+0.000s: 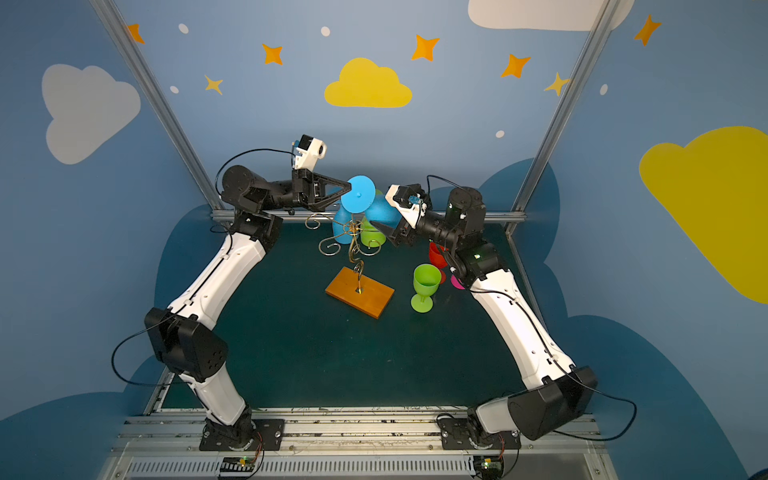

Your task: Take the wine glass off the wine glass rack

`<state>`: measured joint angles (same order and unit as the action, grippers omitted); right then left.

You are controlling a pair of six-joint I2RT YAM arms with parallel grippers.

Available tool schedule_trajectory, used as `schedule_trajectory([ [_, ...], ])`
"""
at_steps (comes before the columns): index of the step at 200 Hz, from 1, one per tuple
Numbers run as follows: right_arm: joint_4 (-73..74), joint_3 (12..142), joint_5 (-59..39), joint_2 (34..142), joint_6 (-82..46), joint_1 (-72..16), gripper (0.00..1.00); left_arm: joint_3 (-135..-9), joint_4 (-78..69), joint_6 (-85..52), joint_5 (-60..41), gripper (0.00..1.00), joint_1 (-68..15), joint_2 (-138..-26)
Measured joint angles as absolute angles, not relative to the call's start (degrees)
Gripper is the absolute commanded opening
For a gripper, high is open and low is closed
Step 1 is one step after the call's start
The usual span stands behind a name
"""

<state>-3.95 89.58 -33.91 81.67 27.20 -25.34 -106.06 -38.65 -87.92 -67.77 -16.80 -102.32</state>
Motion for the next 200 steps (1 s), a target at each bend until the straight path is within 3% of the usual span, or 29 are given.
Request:
schedule_trajectory([
  [95,-4.89,92.03,-33.95,86.13,27.18,-26.00,0.86,-106.06,-43.42,-92.07,-67.77,0.04,-17.37,-102.35],
  [148,-5.02,92.03,-32.71,86.11,26.87,-26.87,0.60,-106.06,-45.15,-94.28,-67.53,0.04,-17.34,-102.45],
  [200,-6.96,91.74,-28.27,83.79,22.87,-27.27,0.38,-106.06,-45.58,-92.77,-67.31,0.40,-17.21,-102.56],
])
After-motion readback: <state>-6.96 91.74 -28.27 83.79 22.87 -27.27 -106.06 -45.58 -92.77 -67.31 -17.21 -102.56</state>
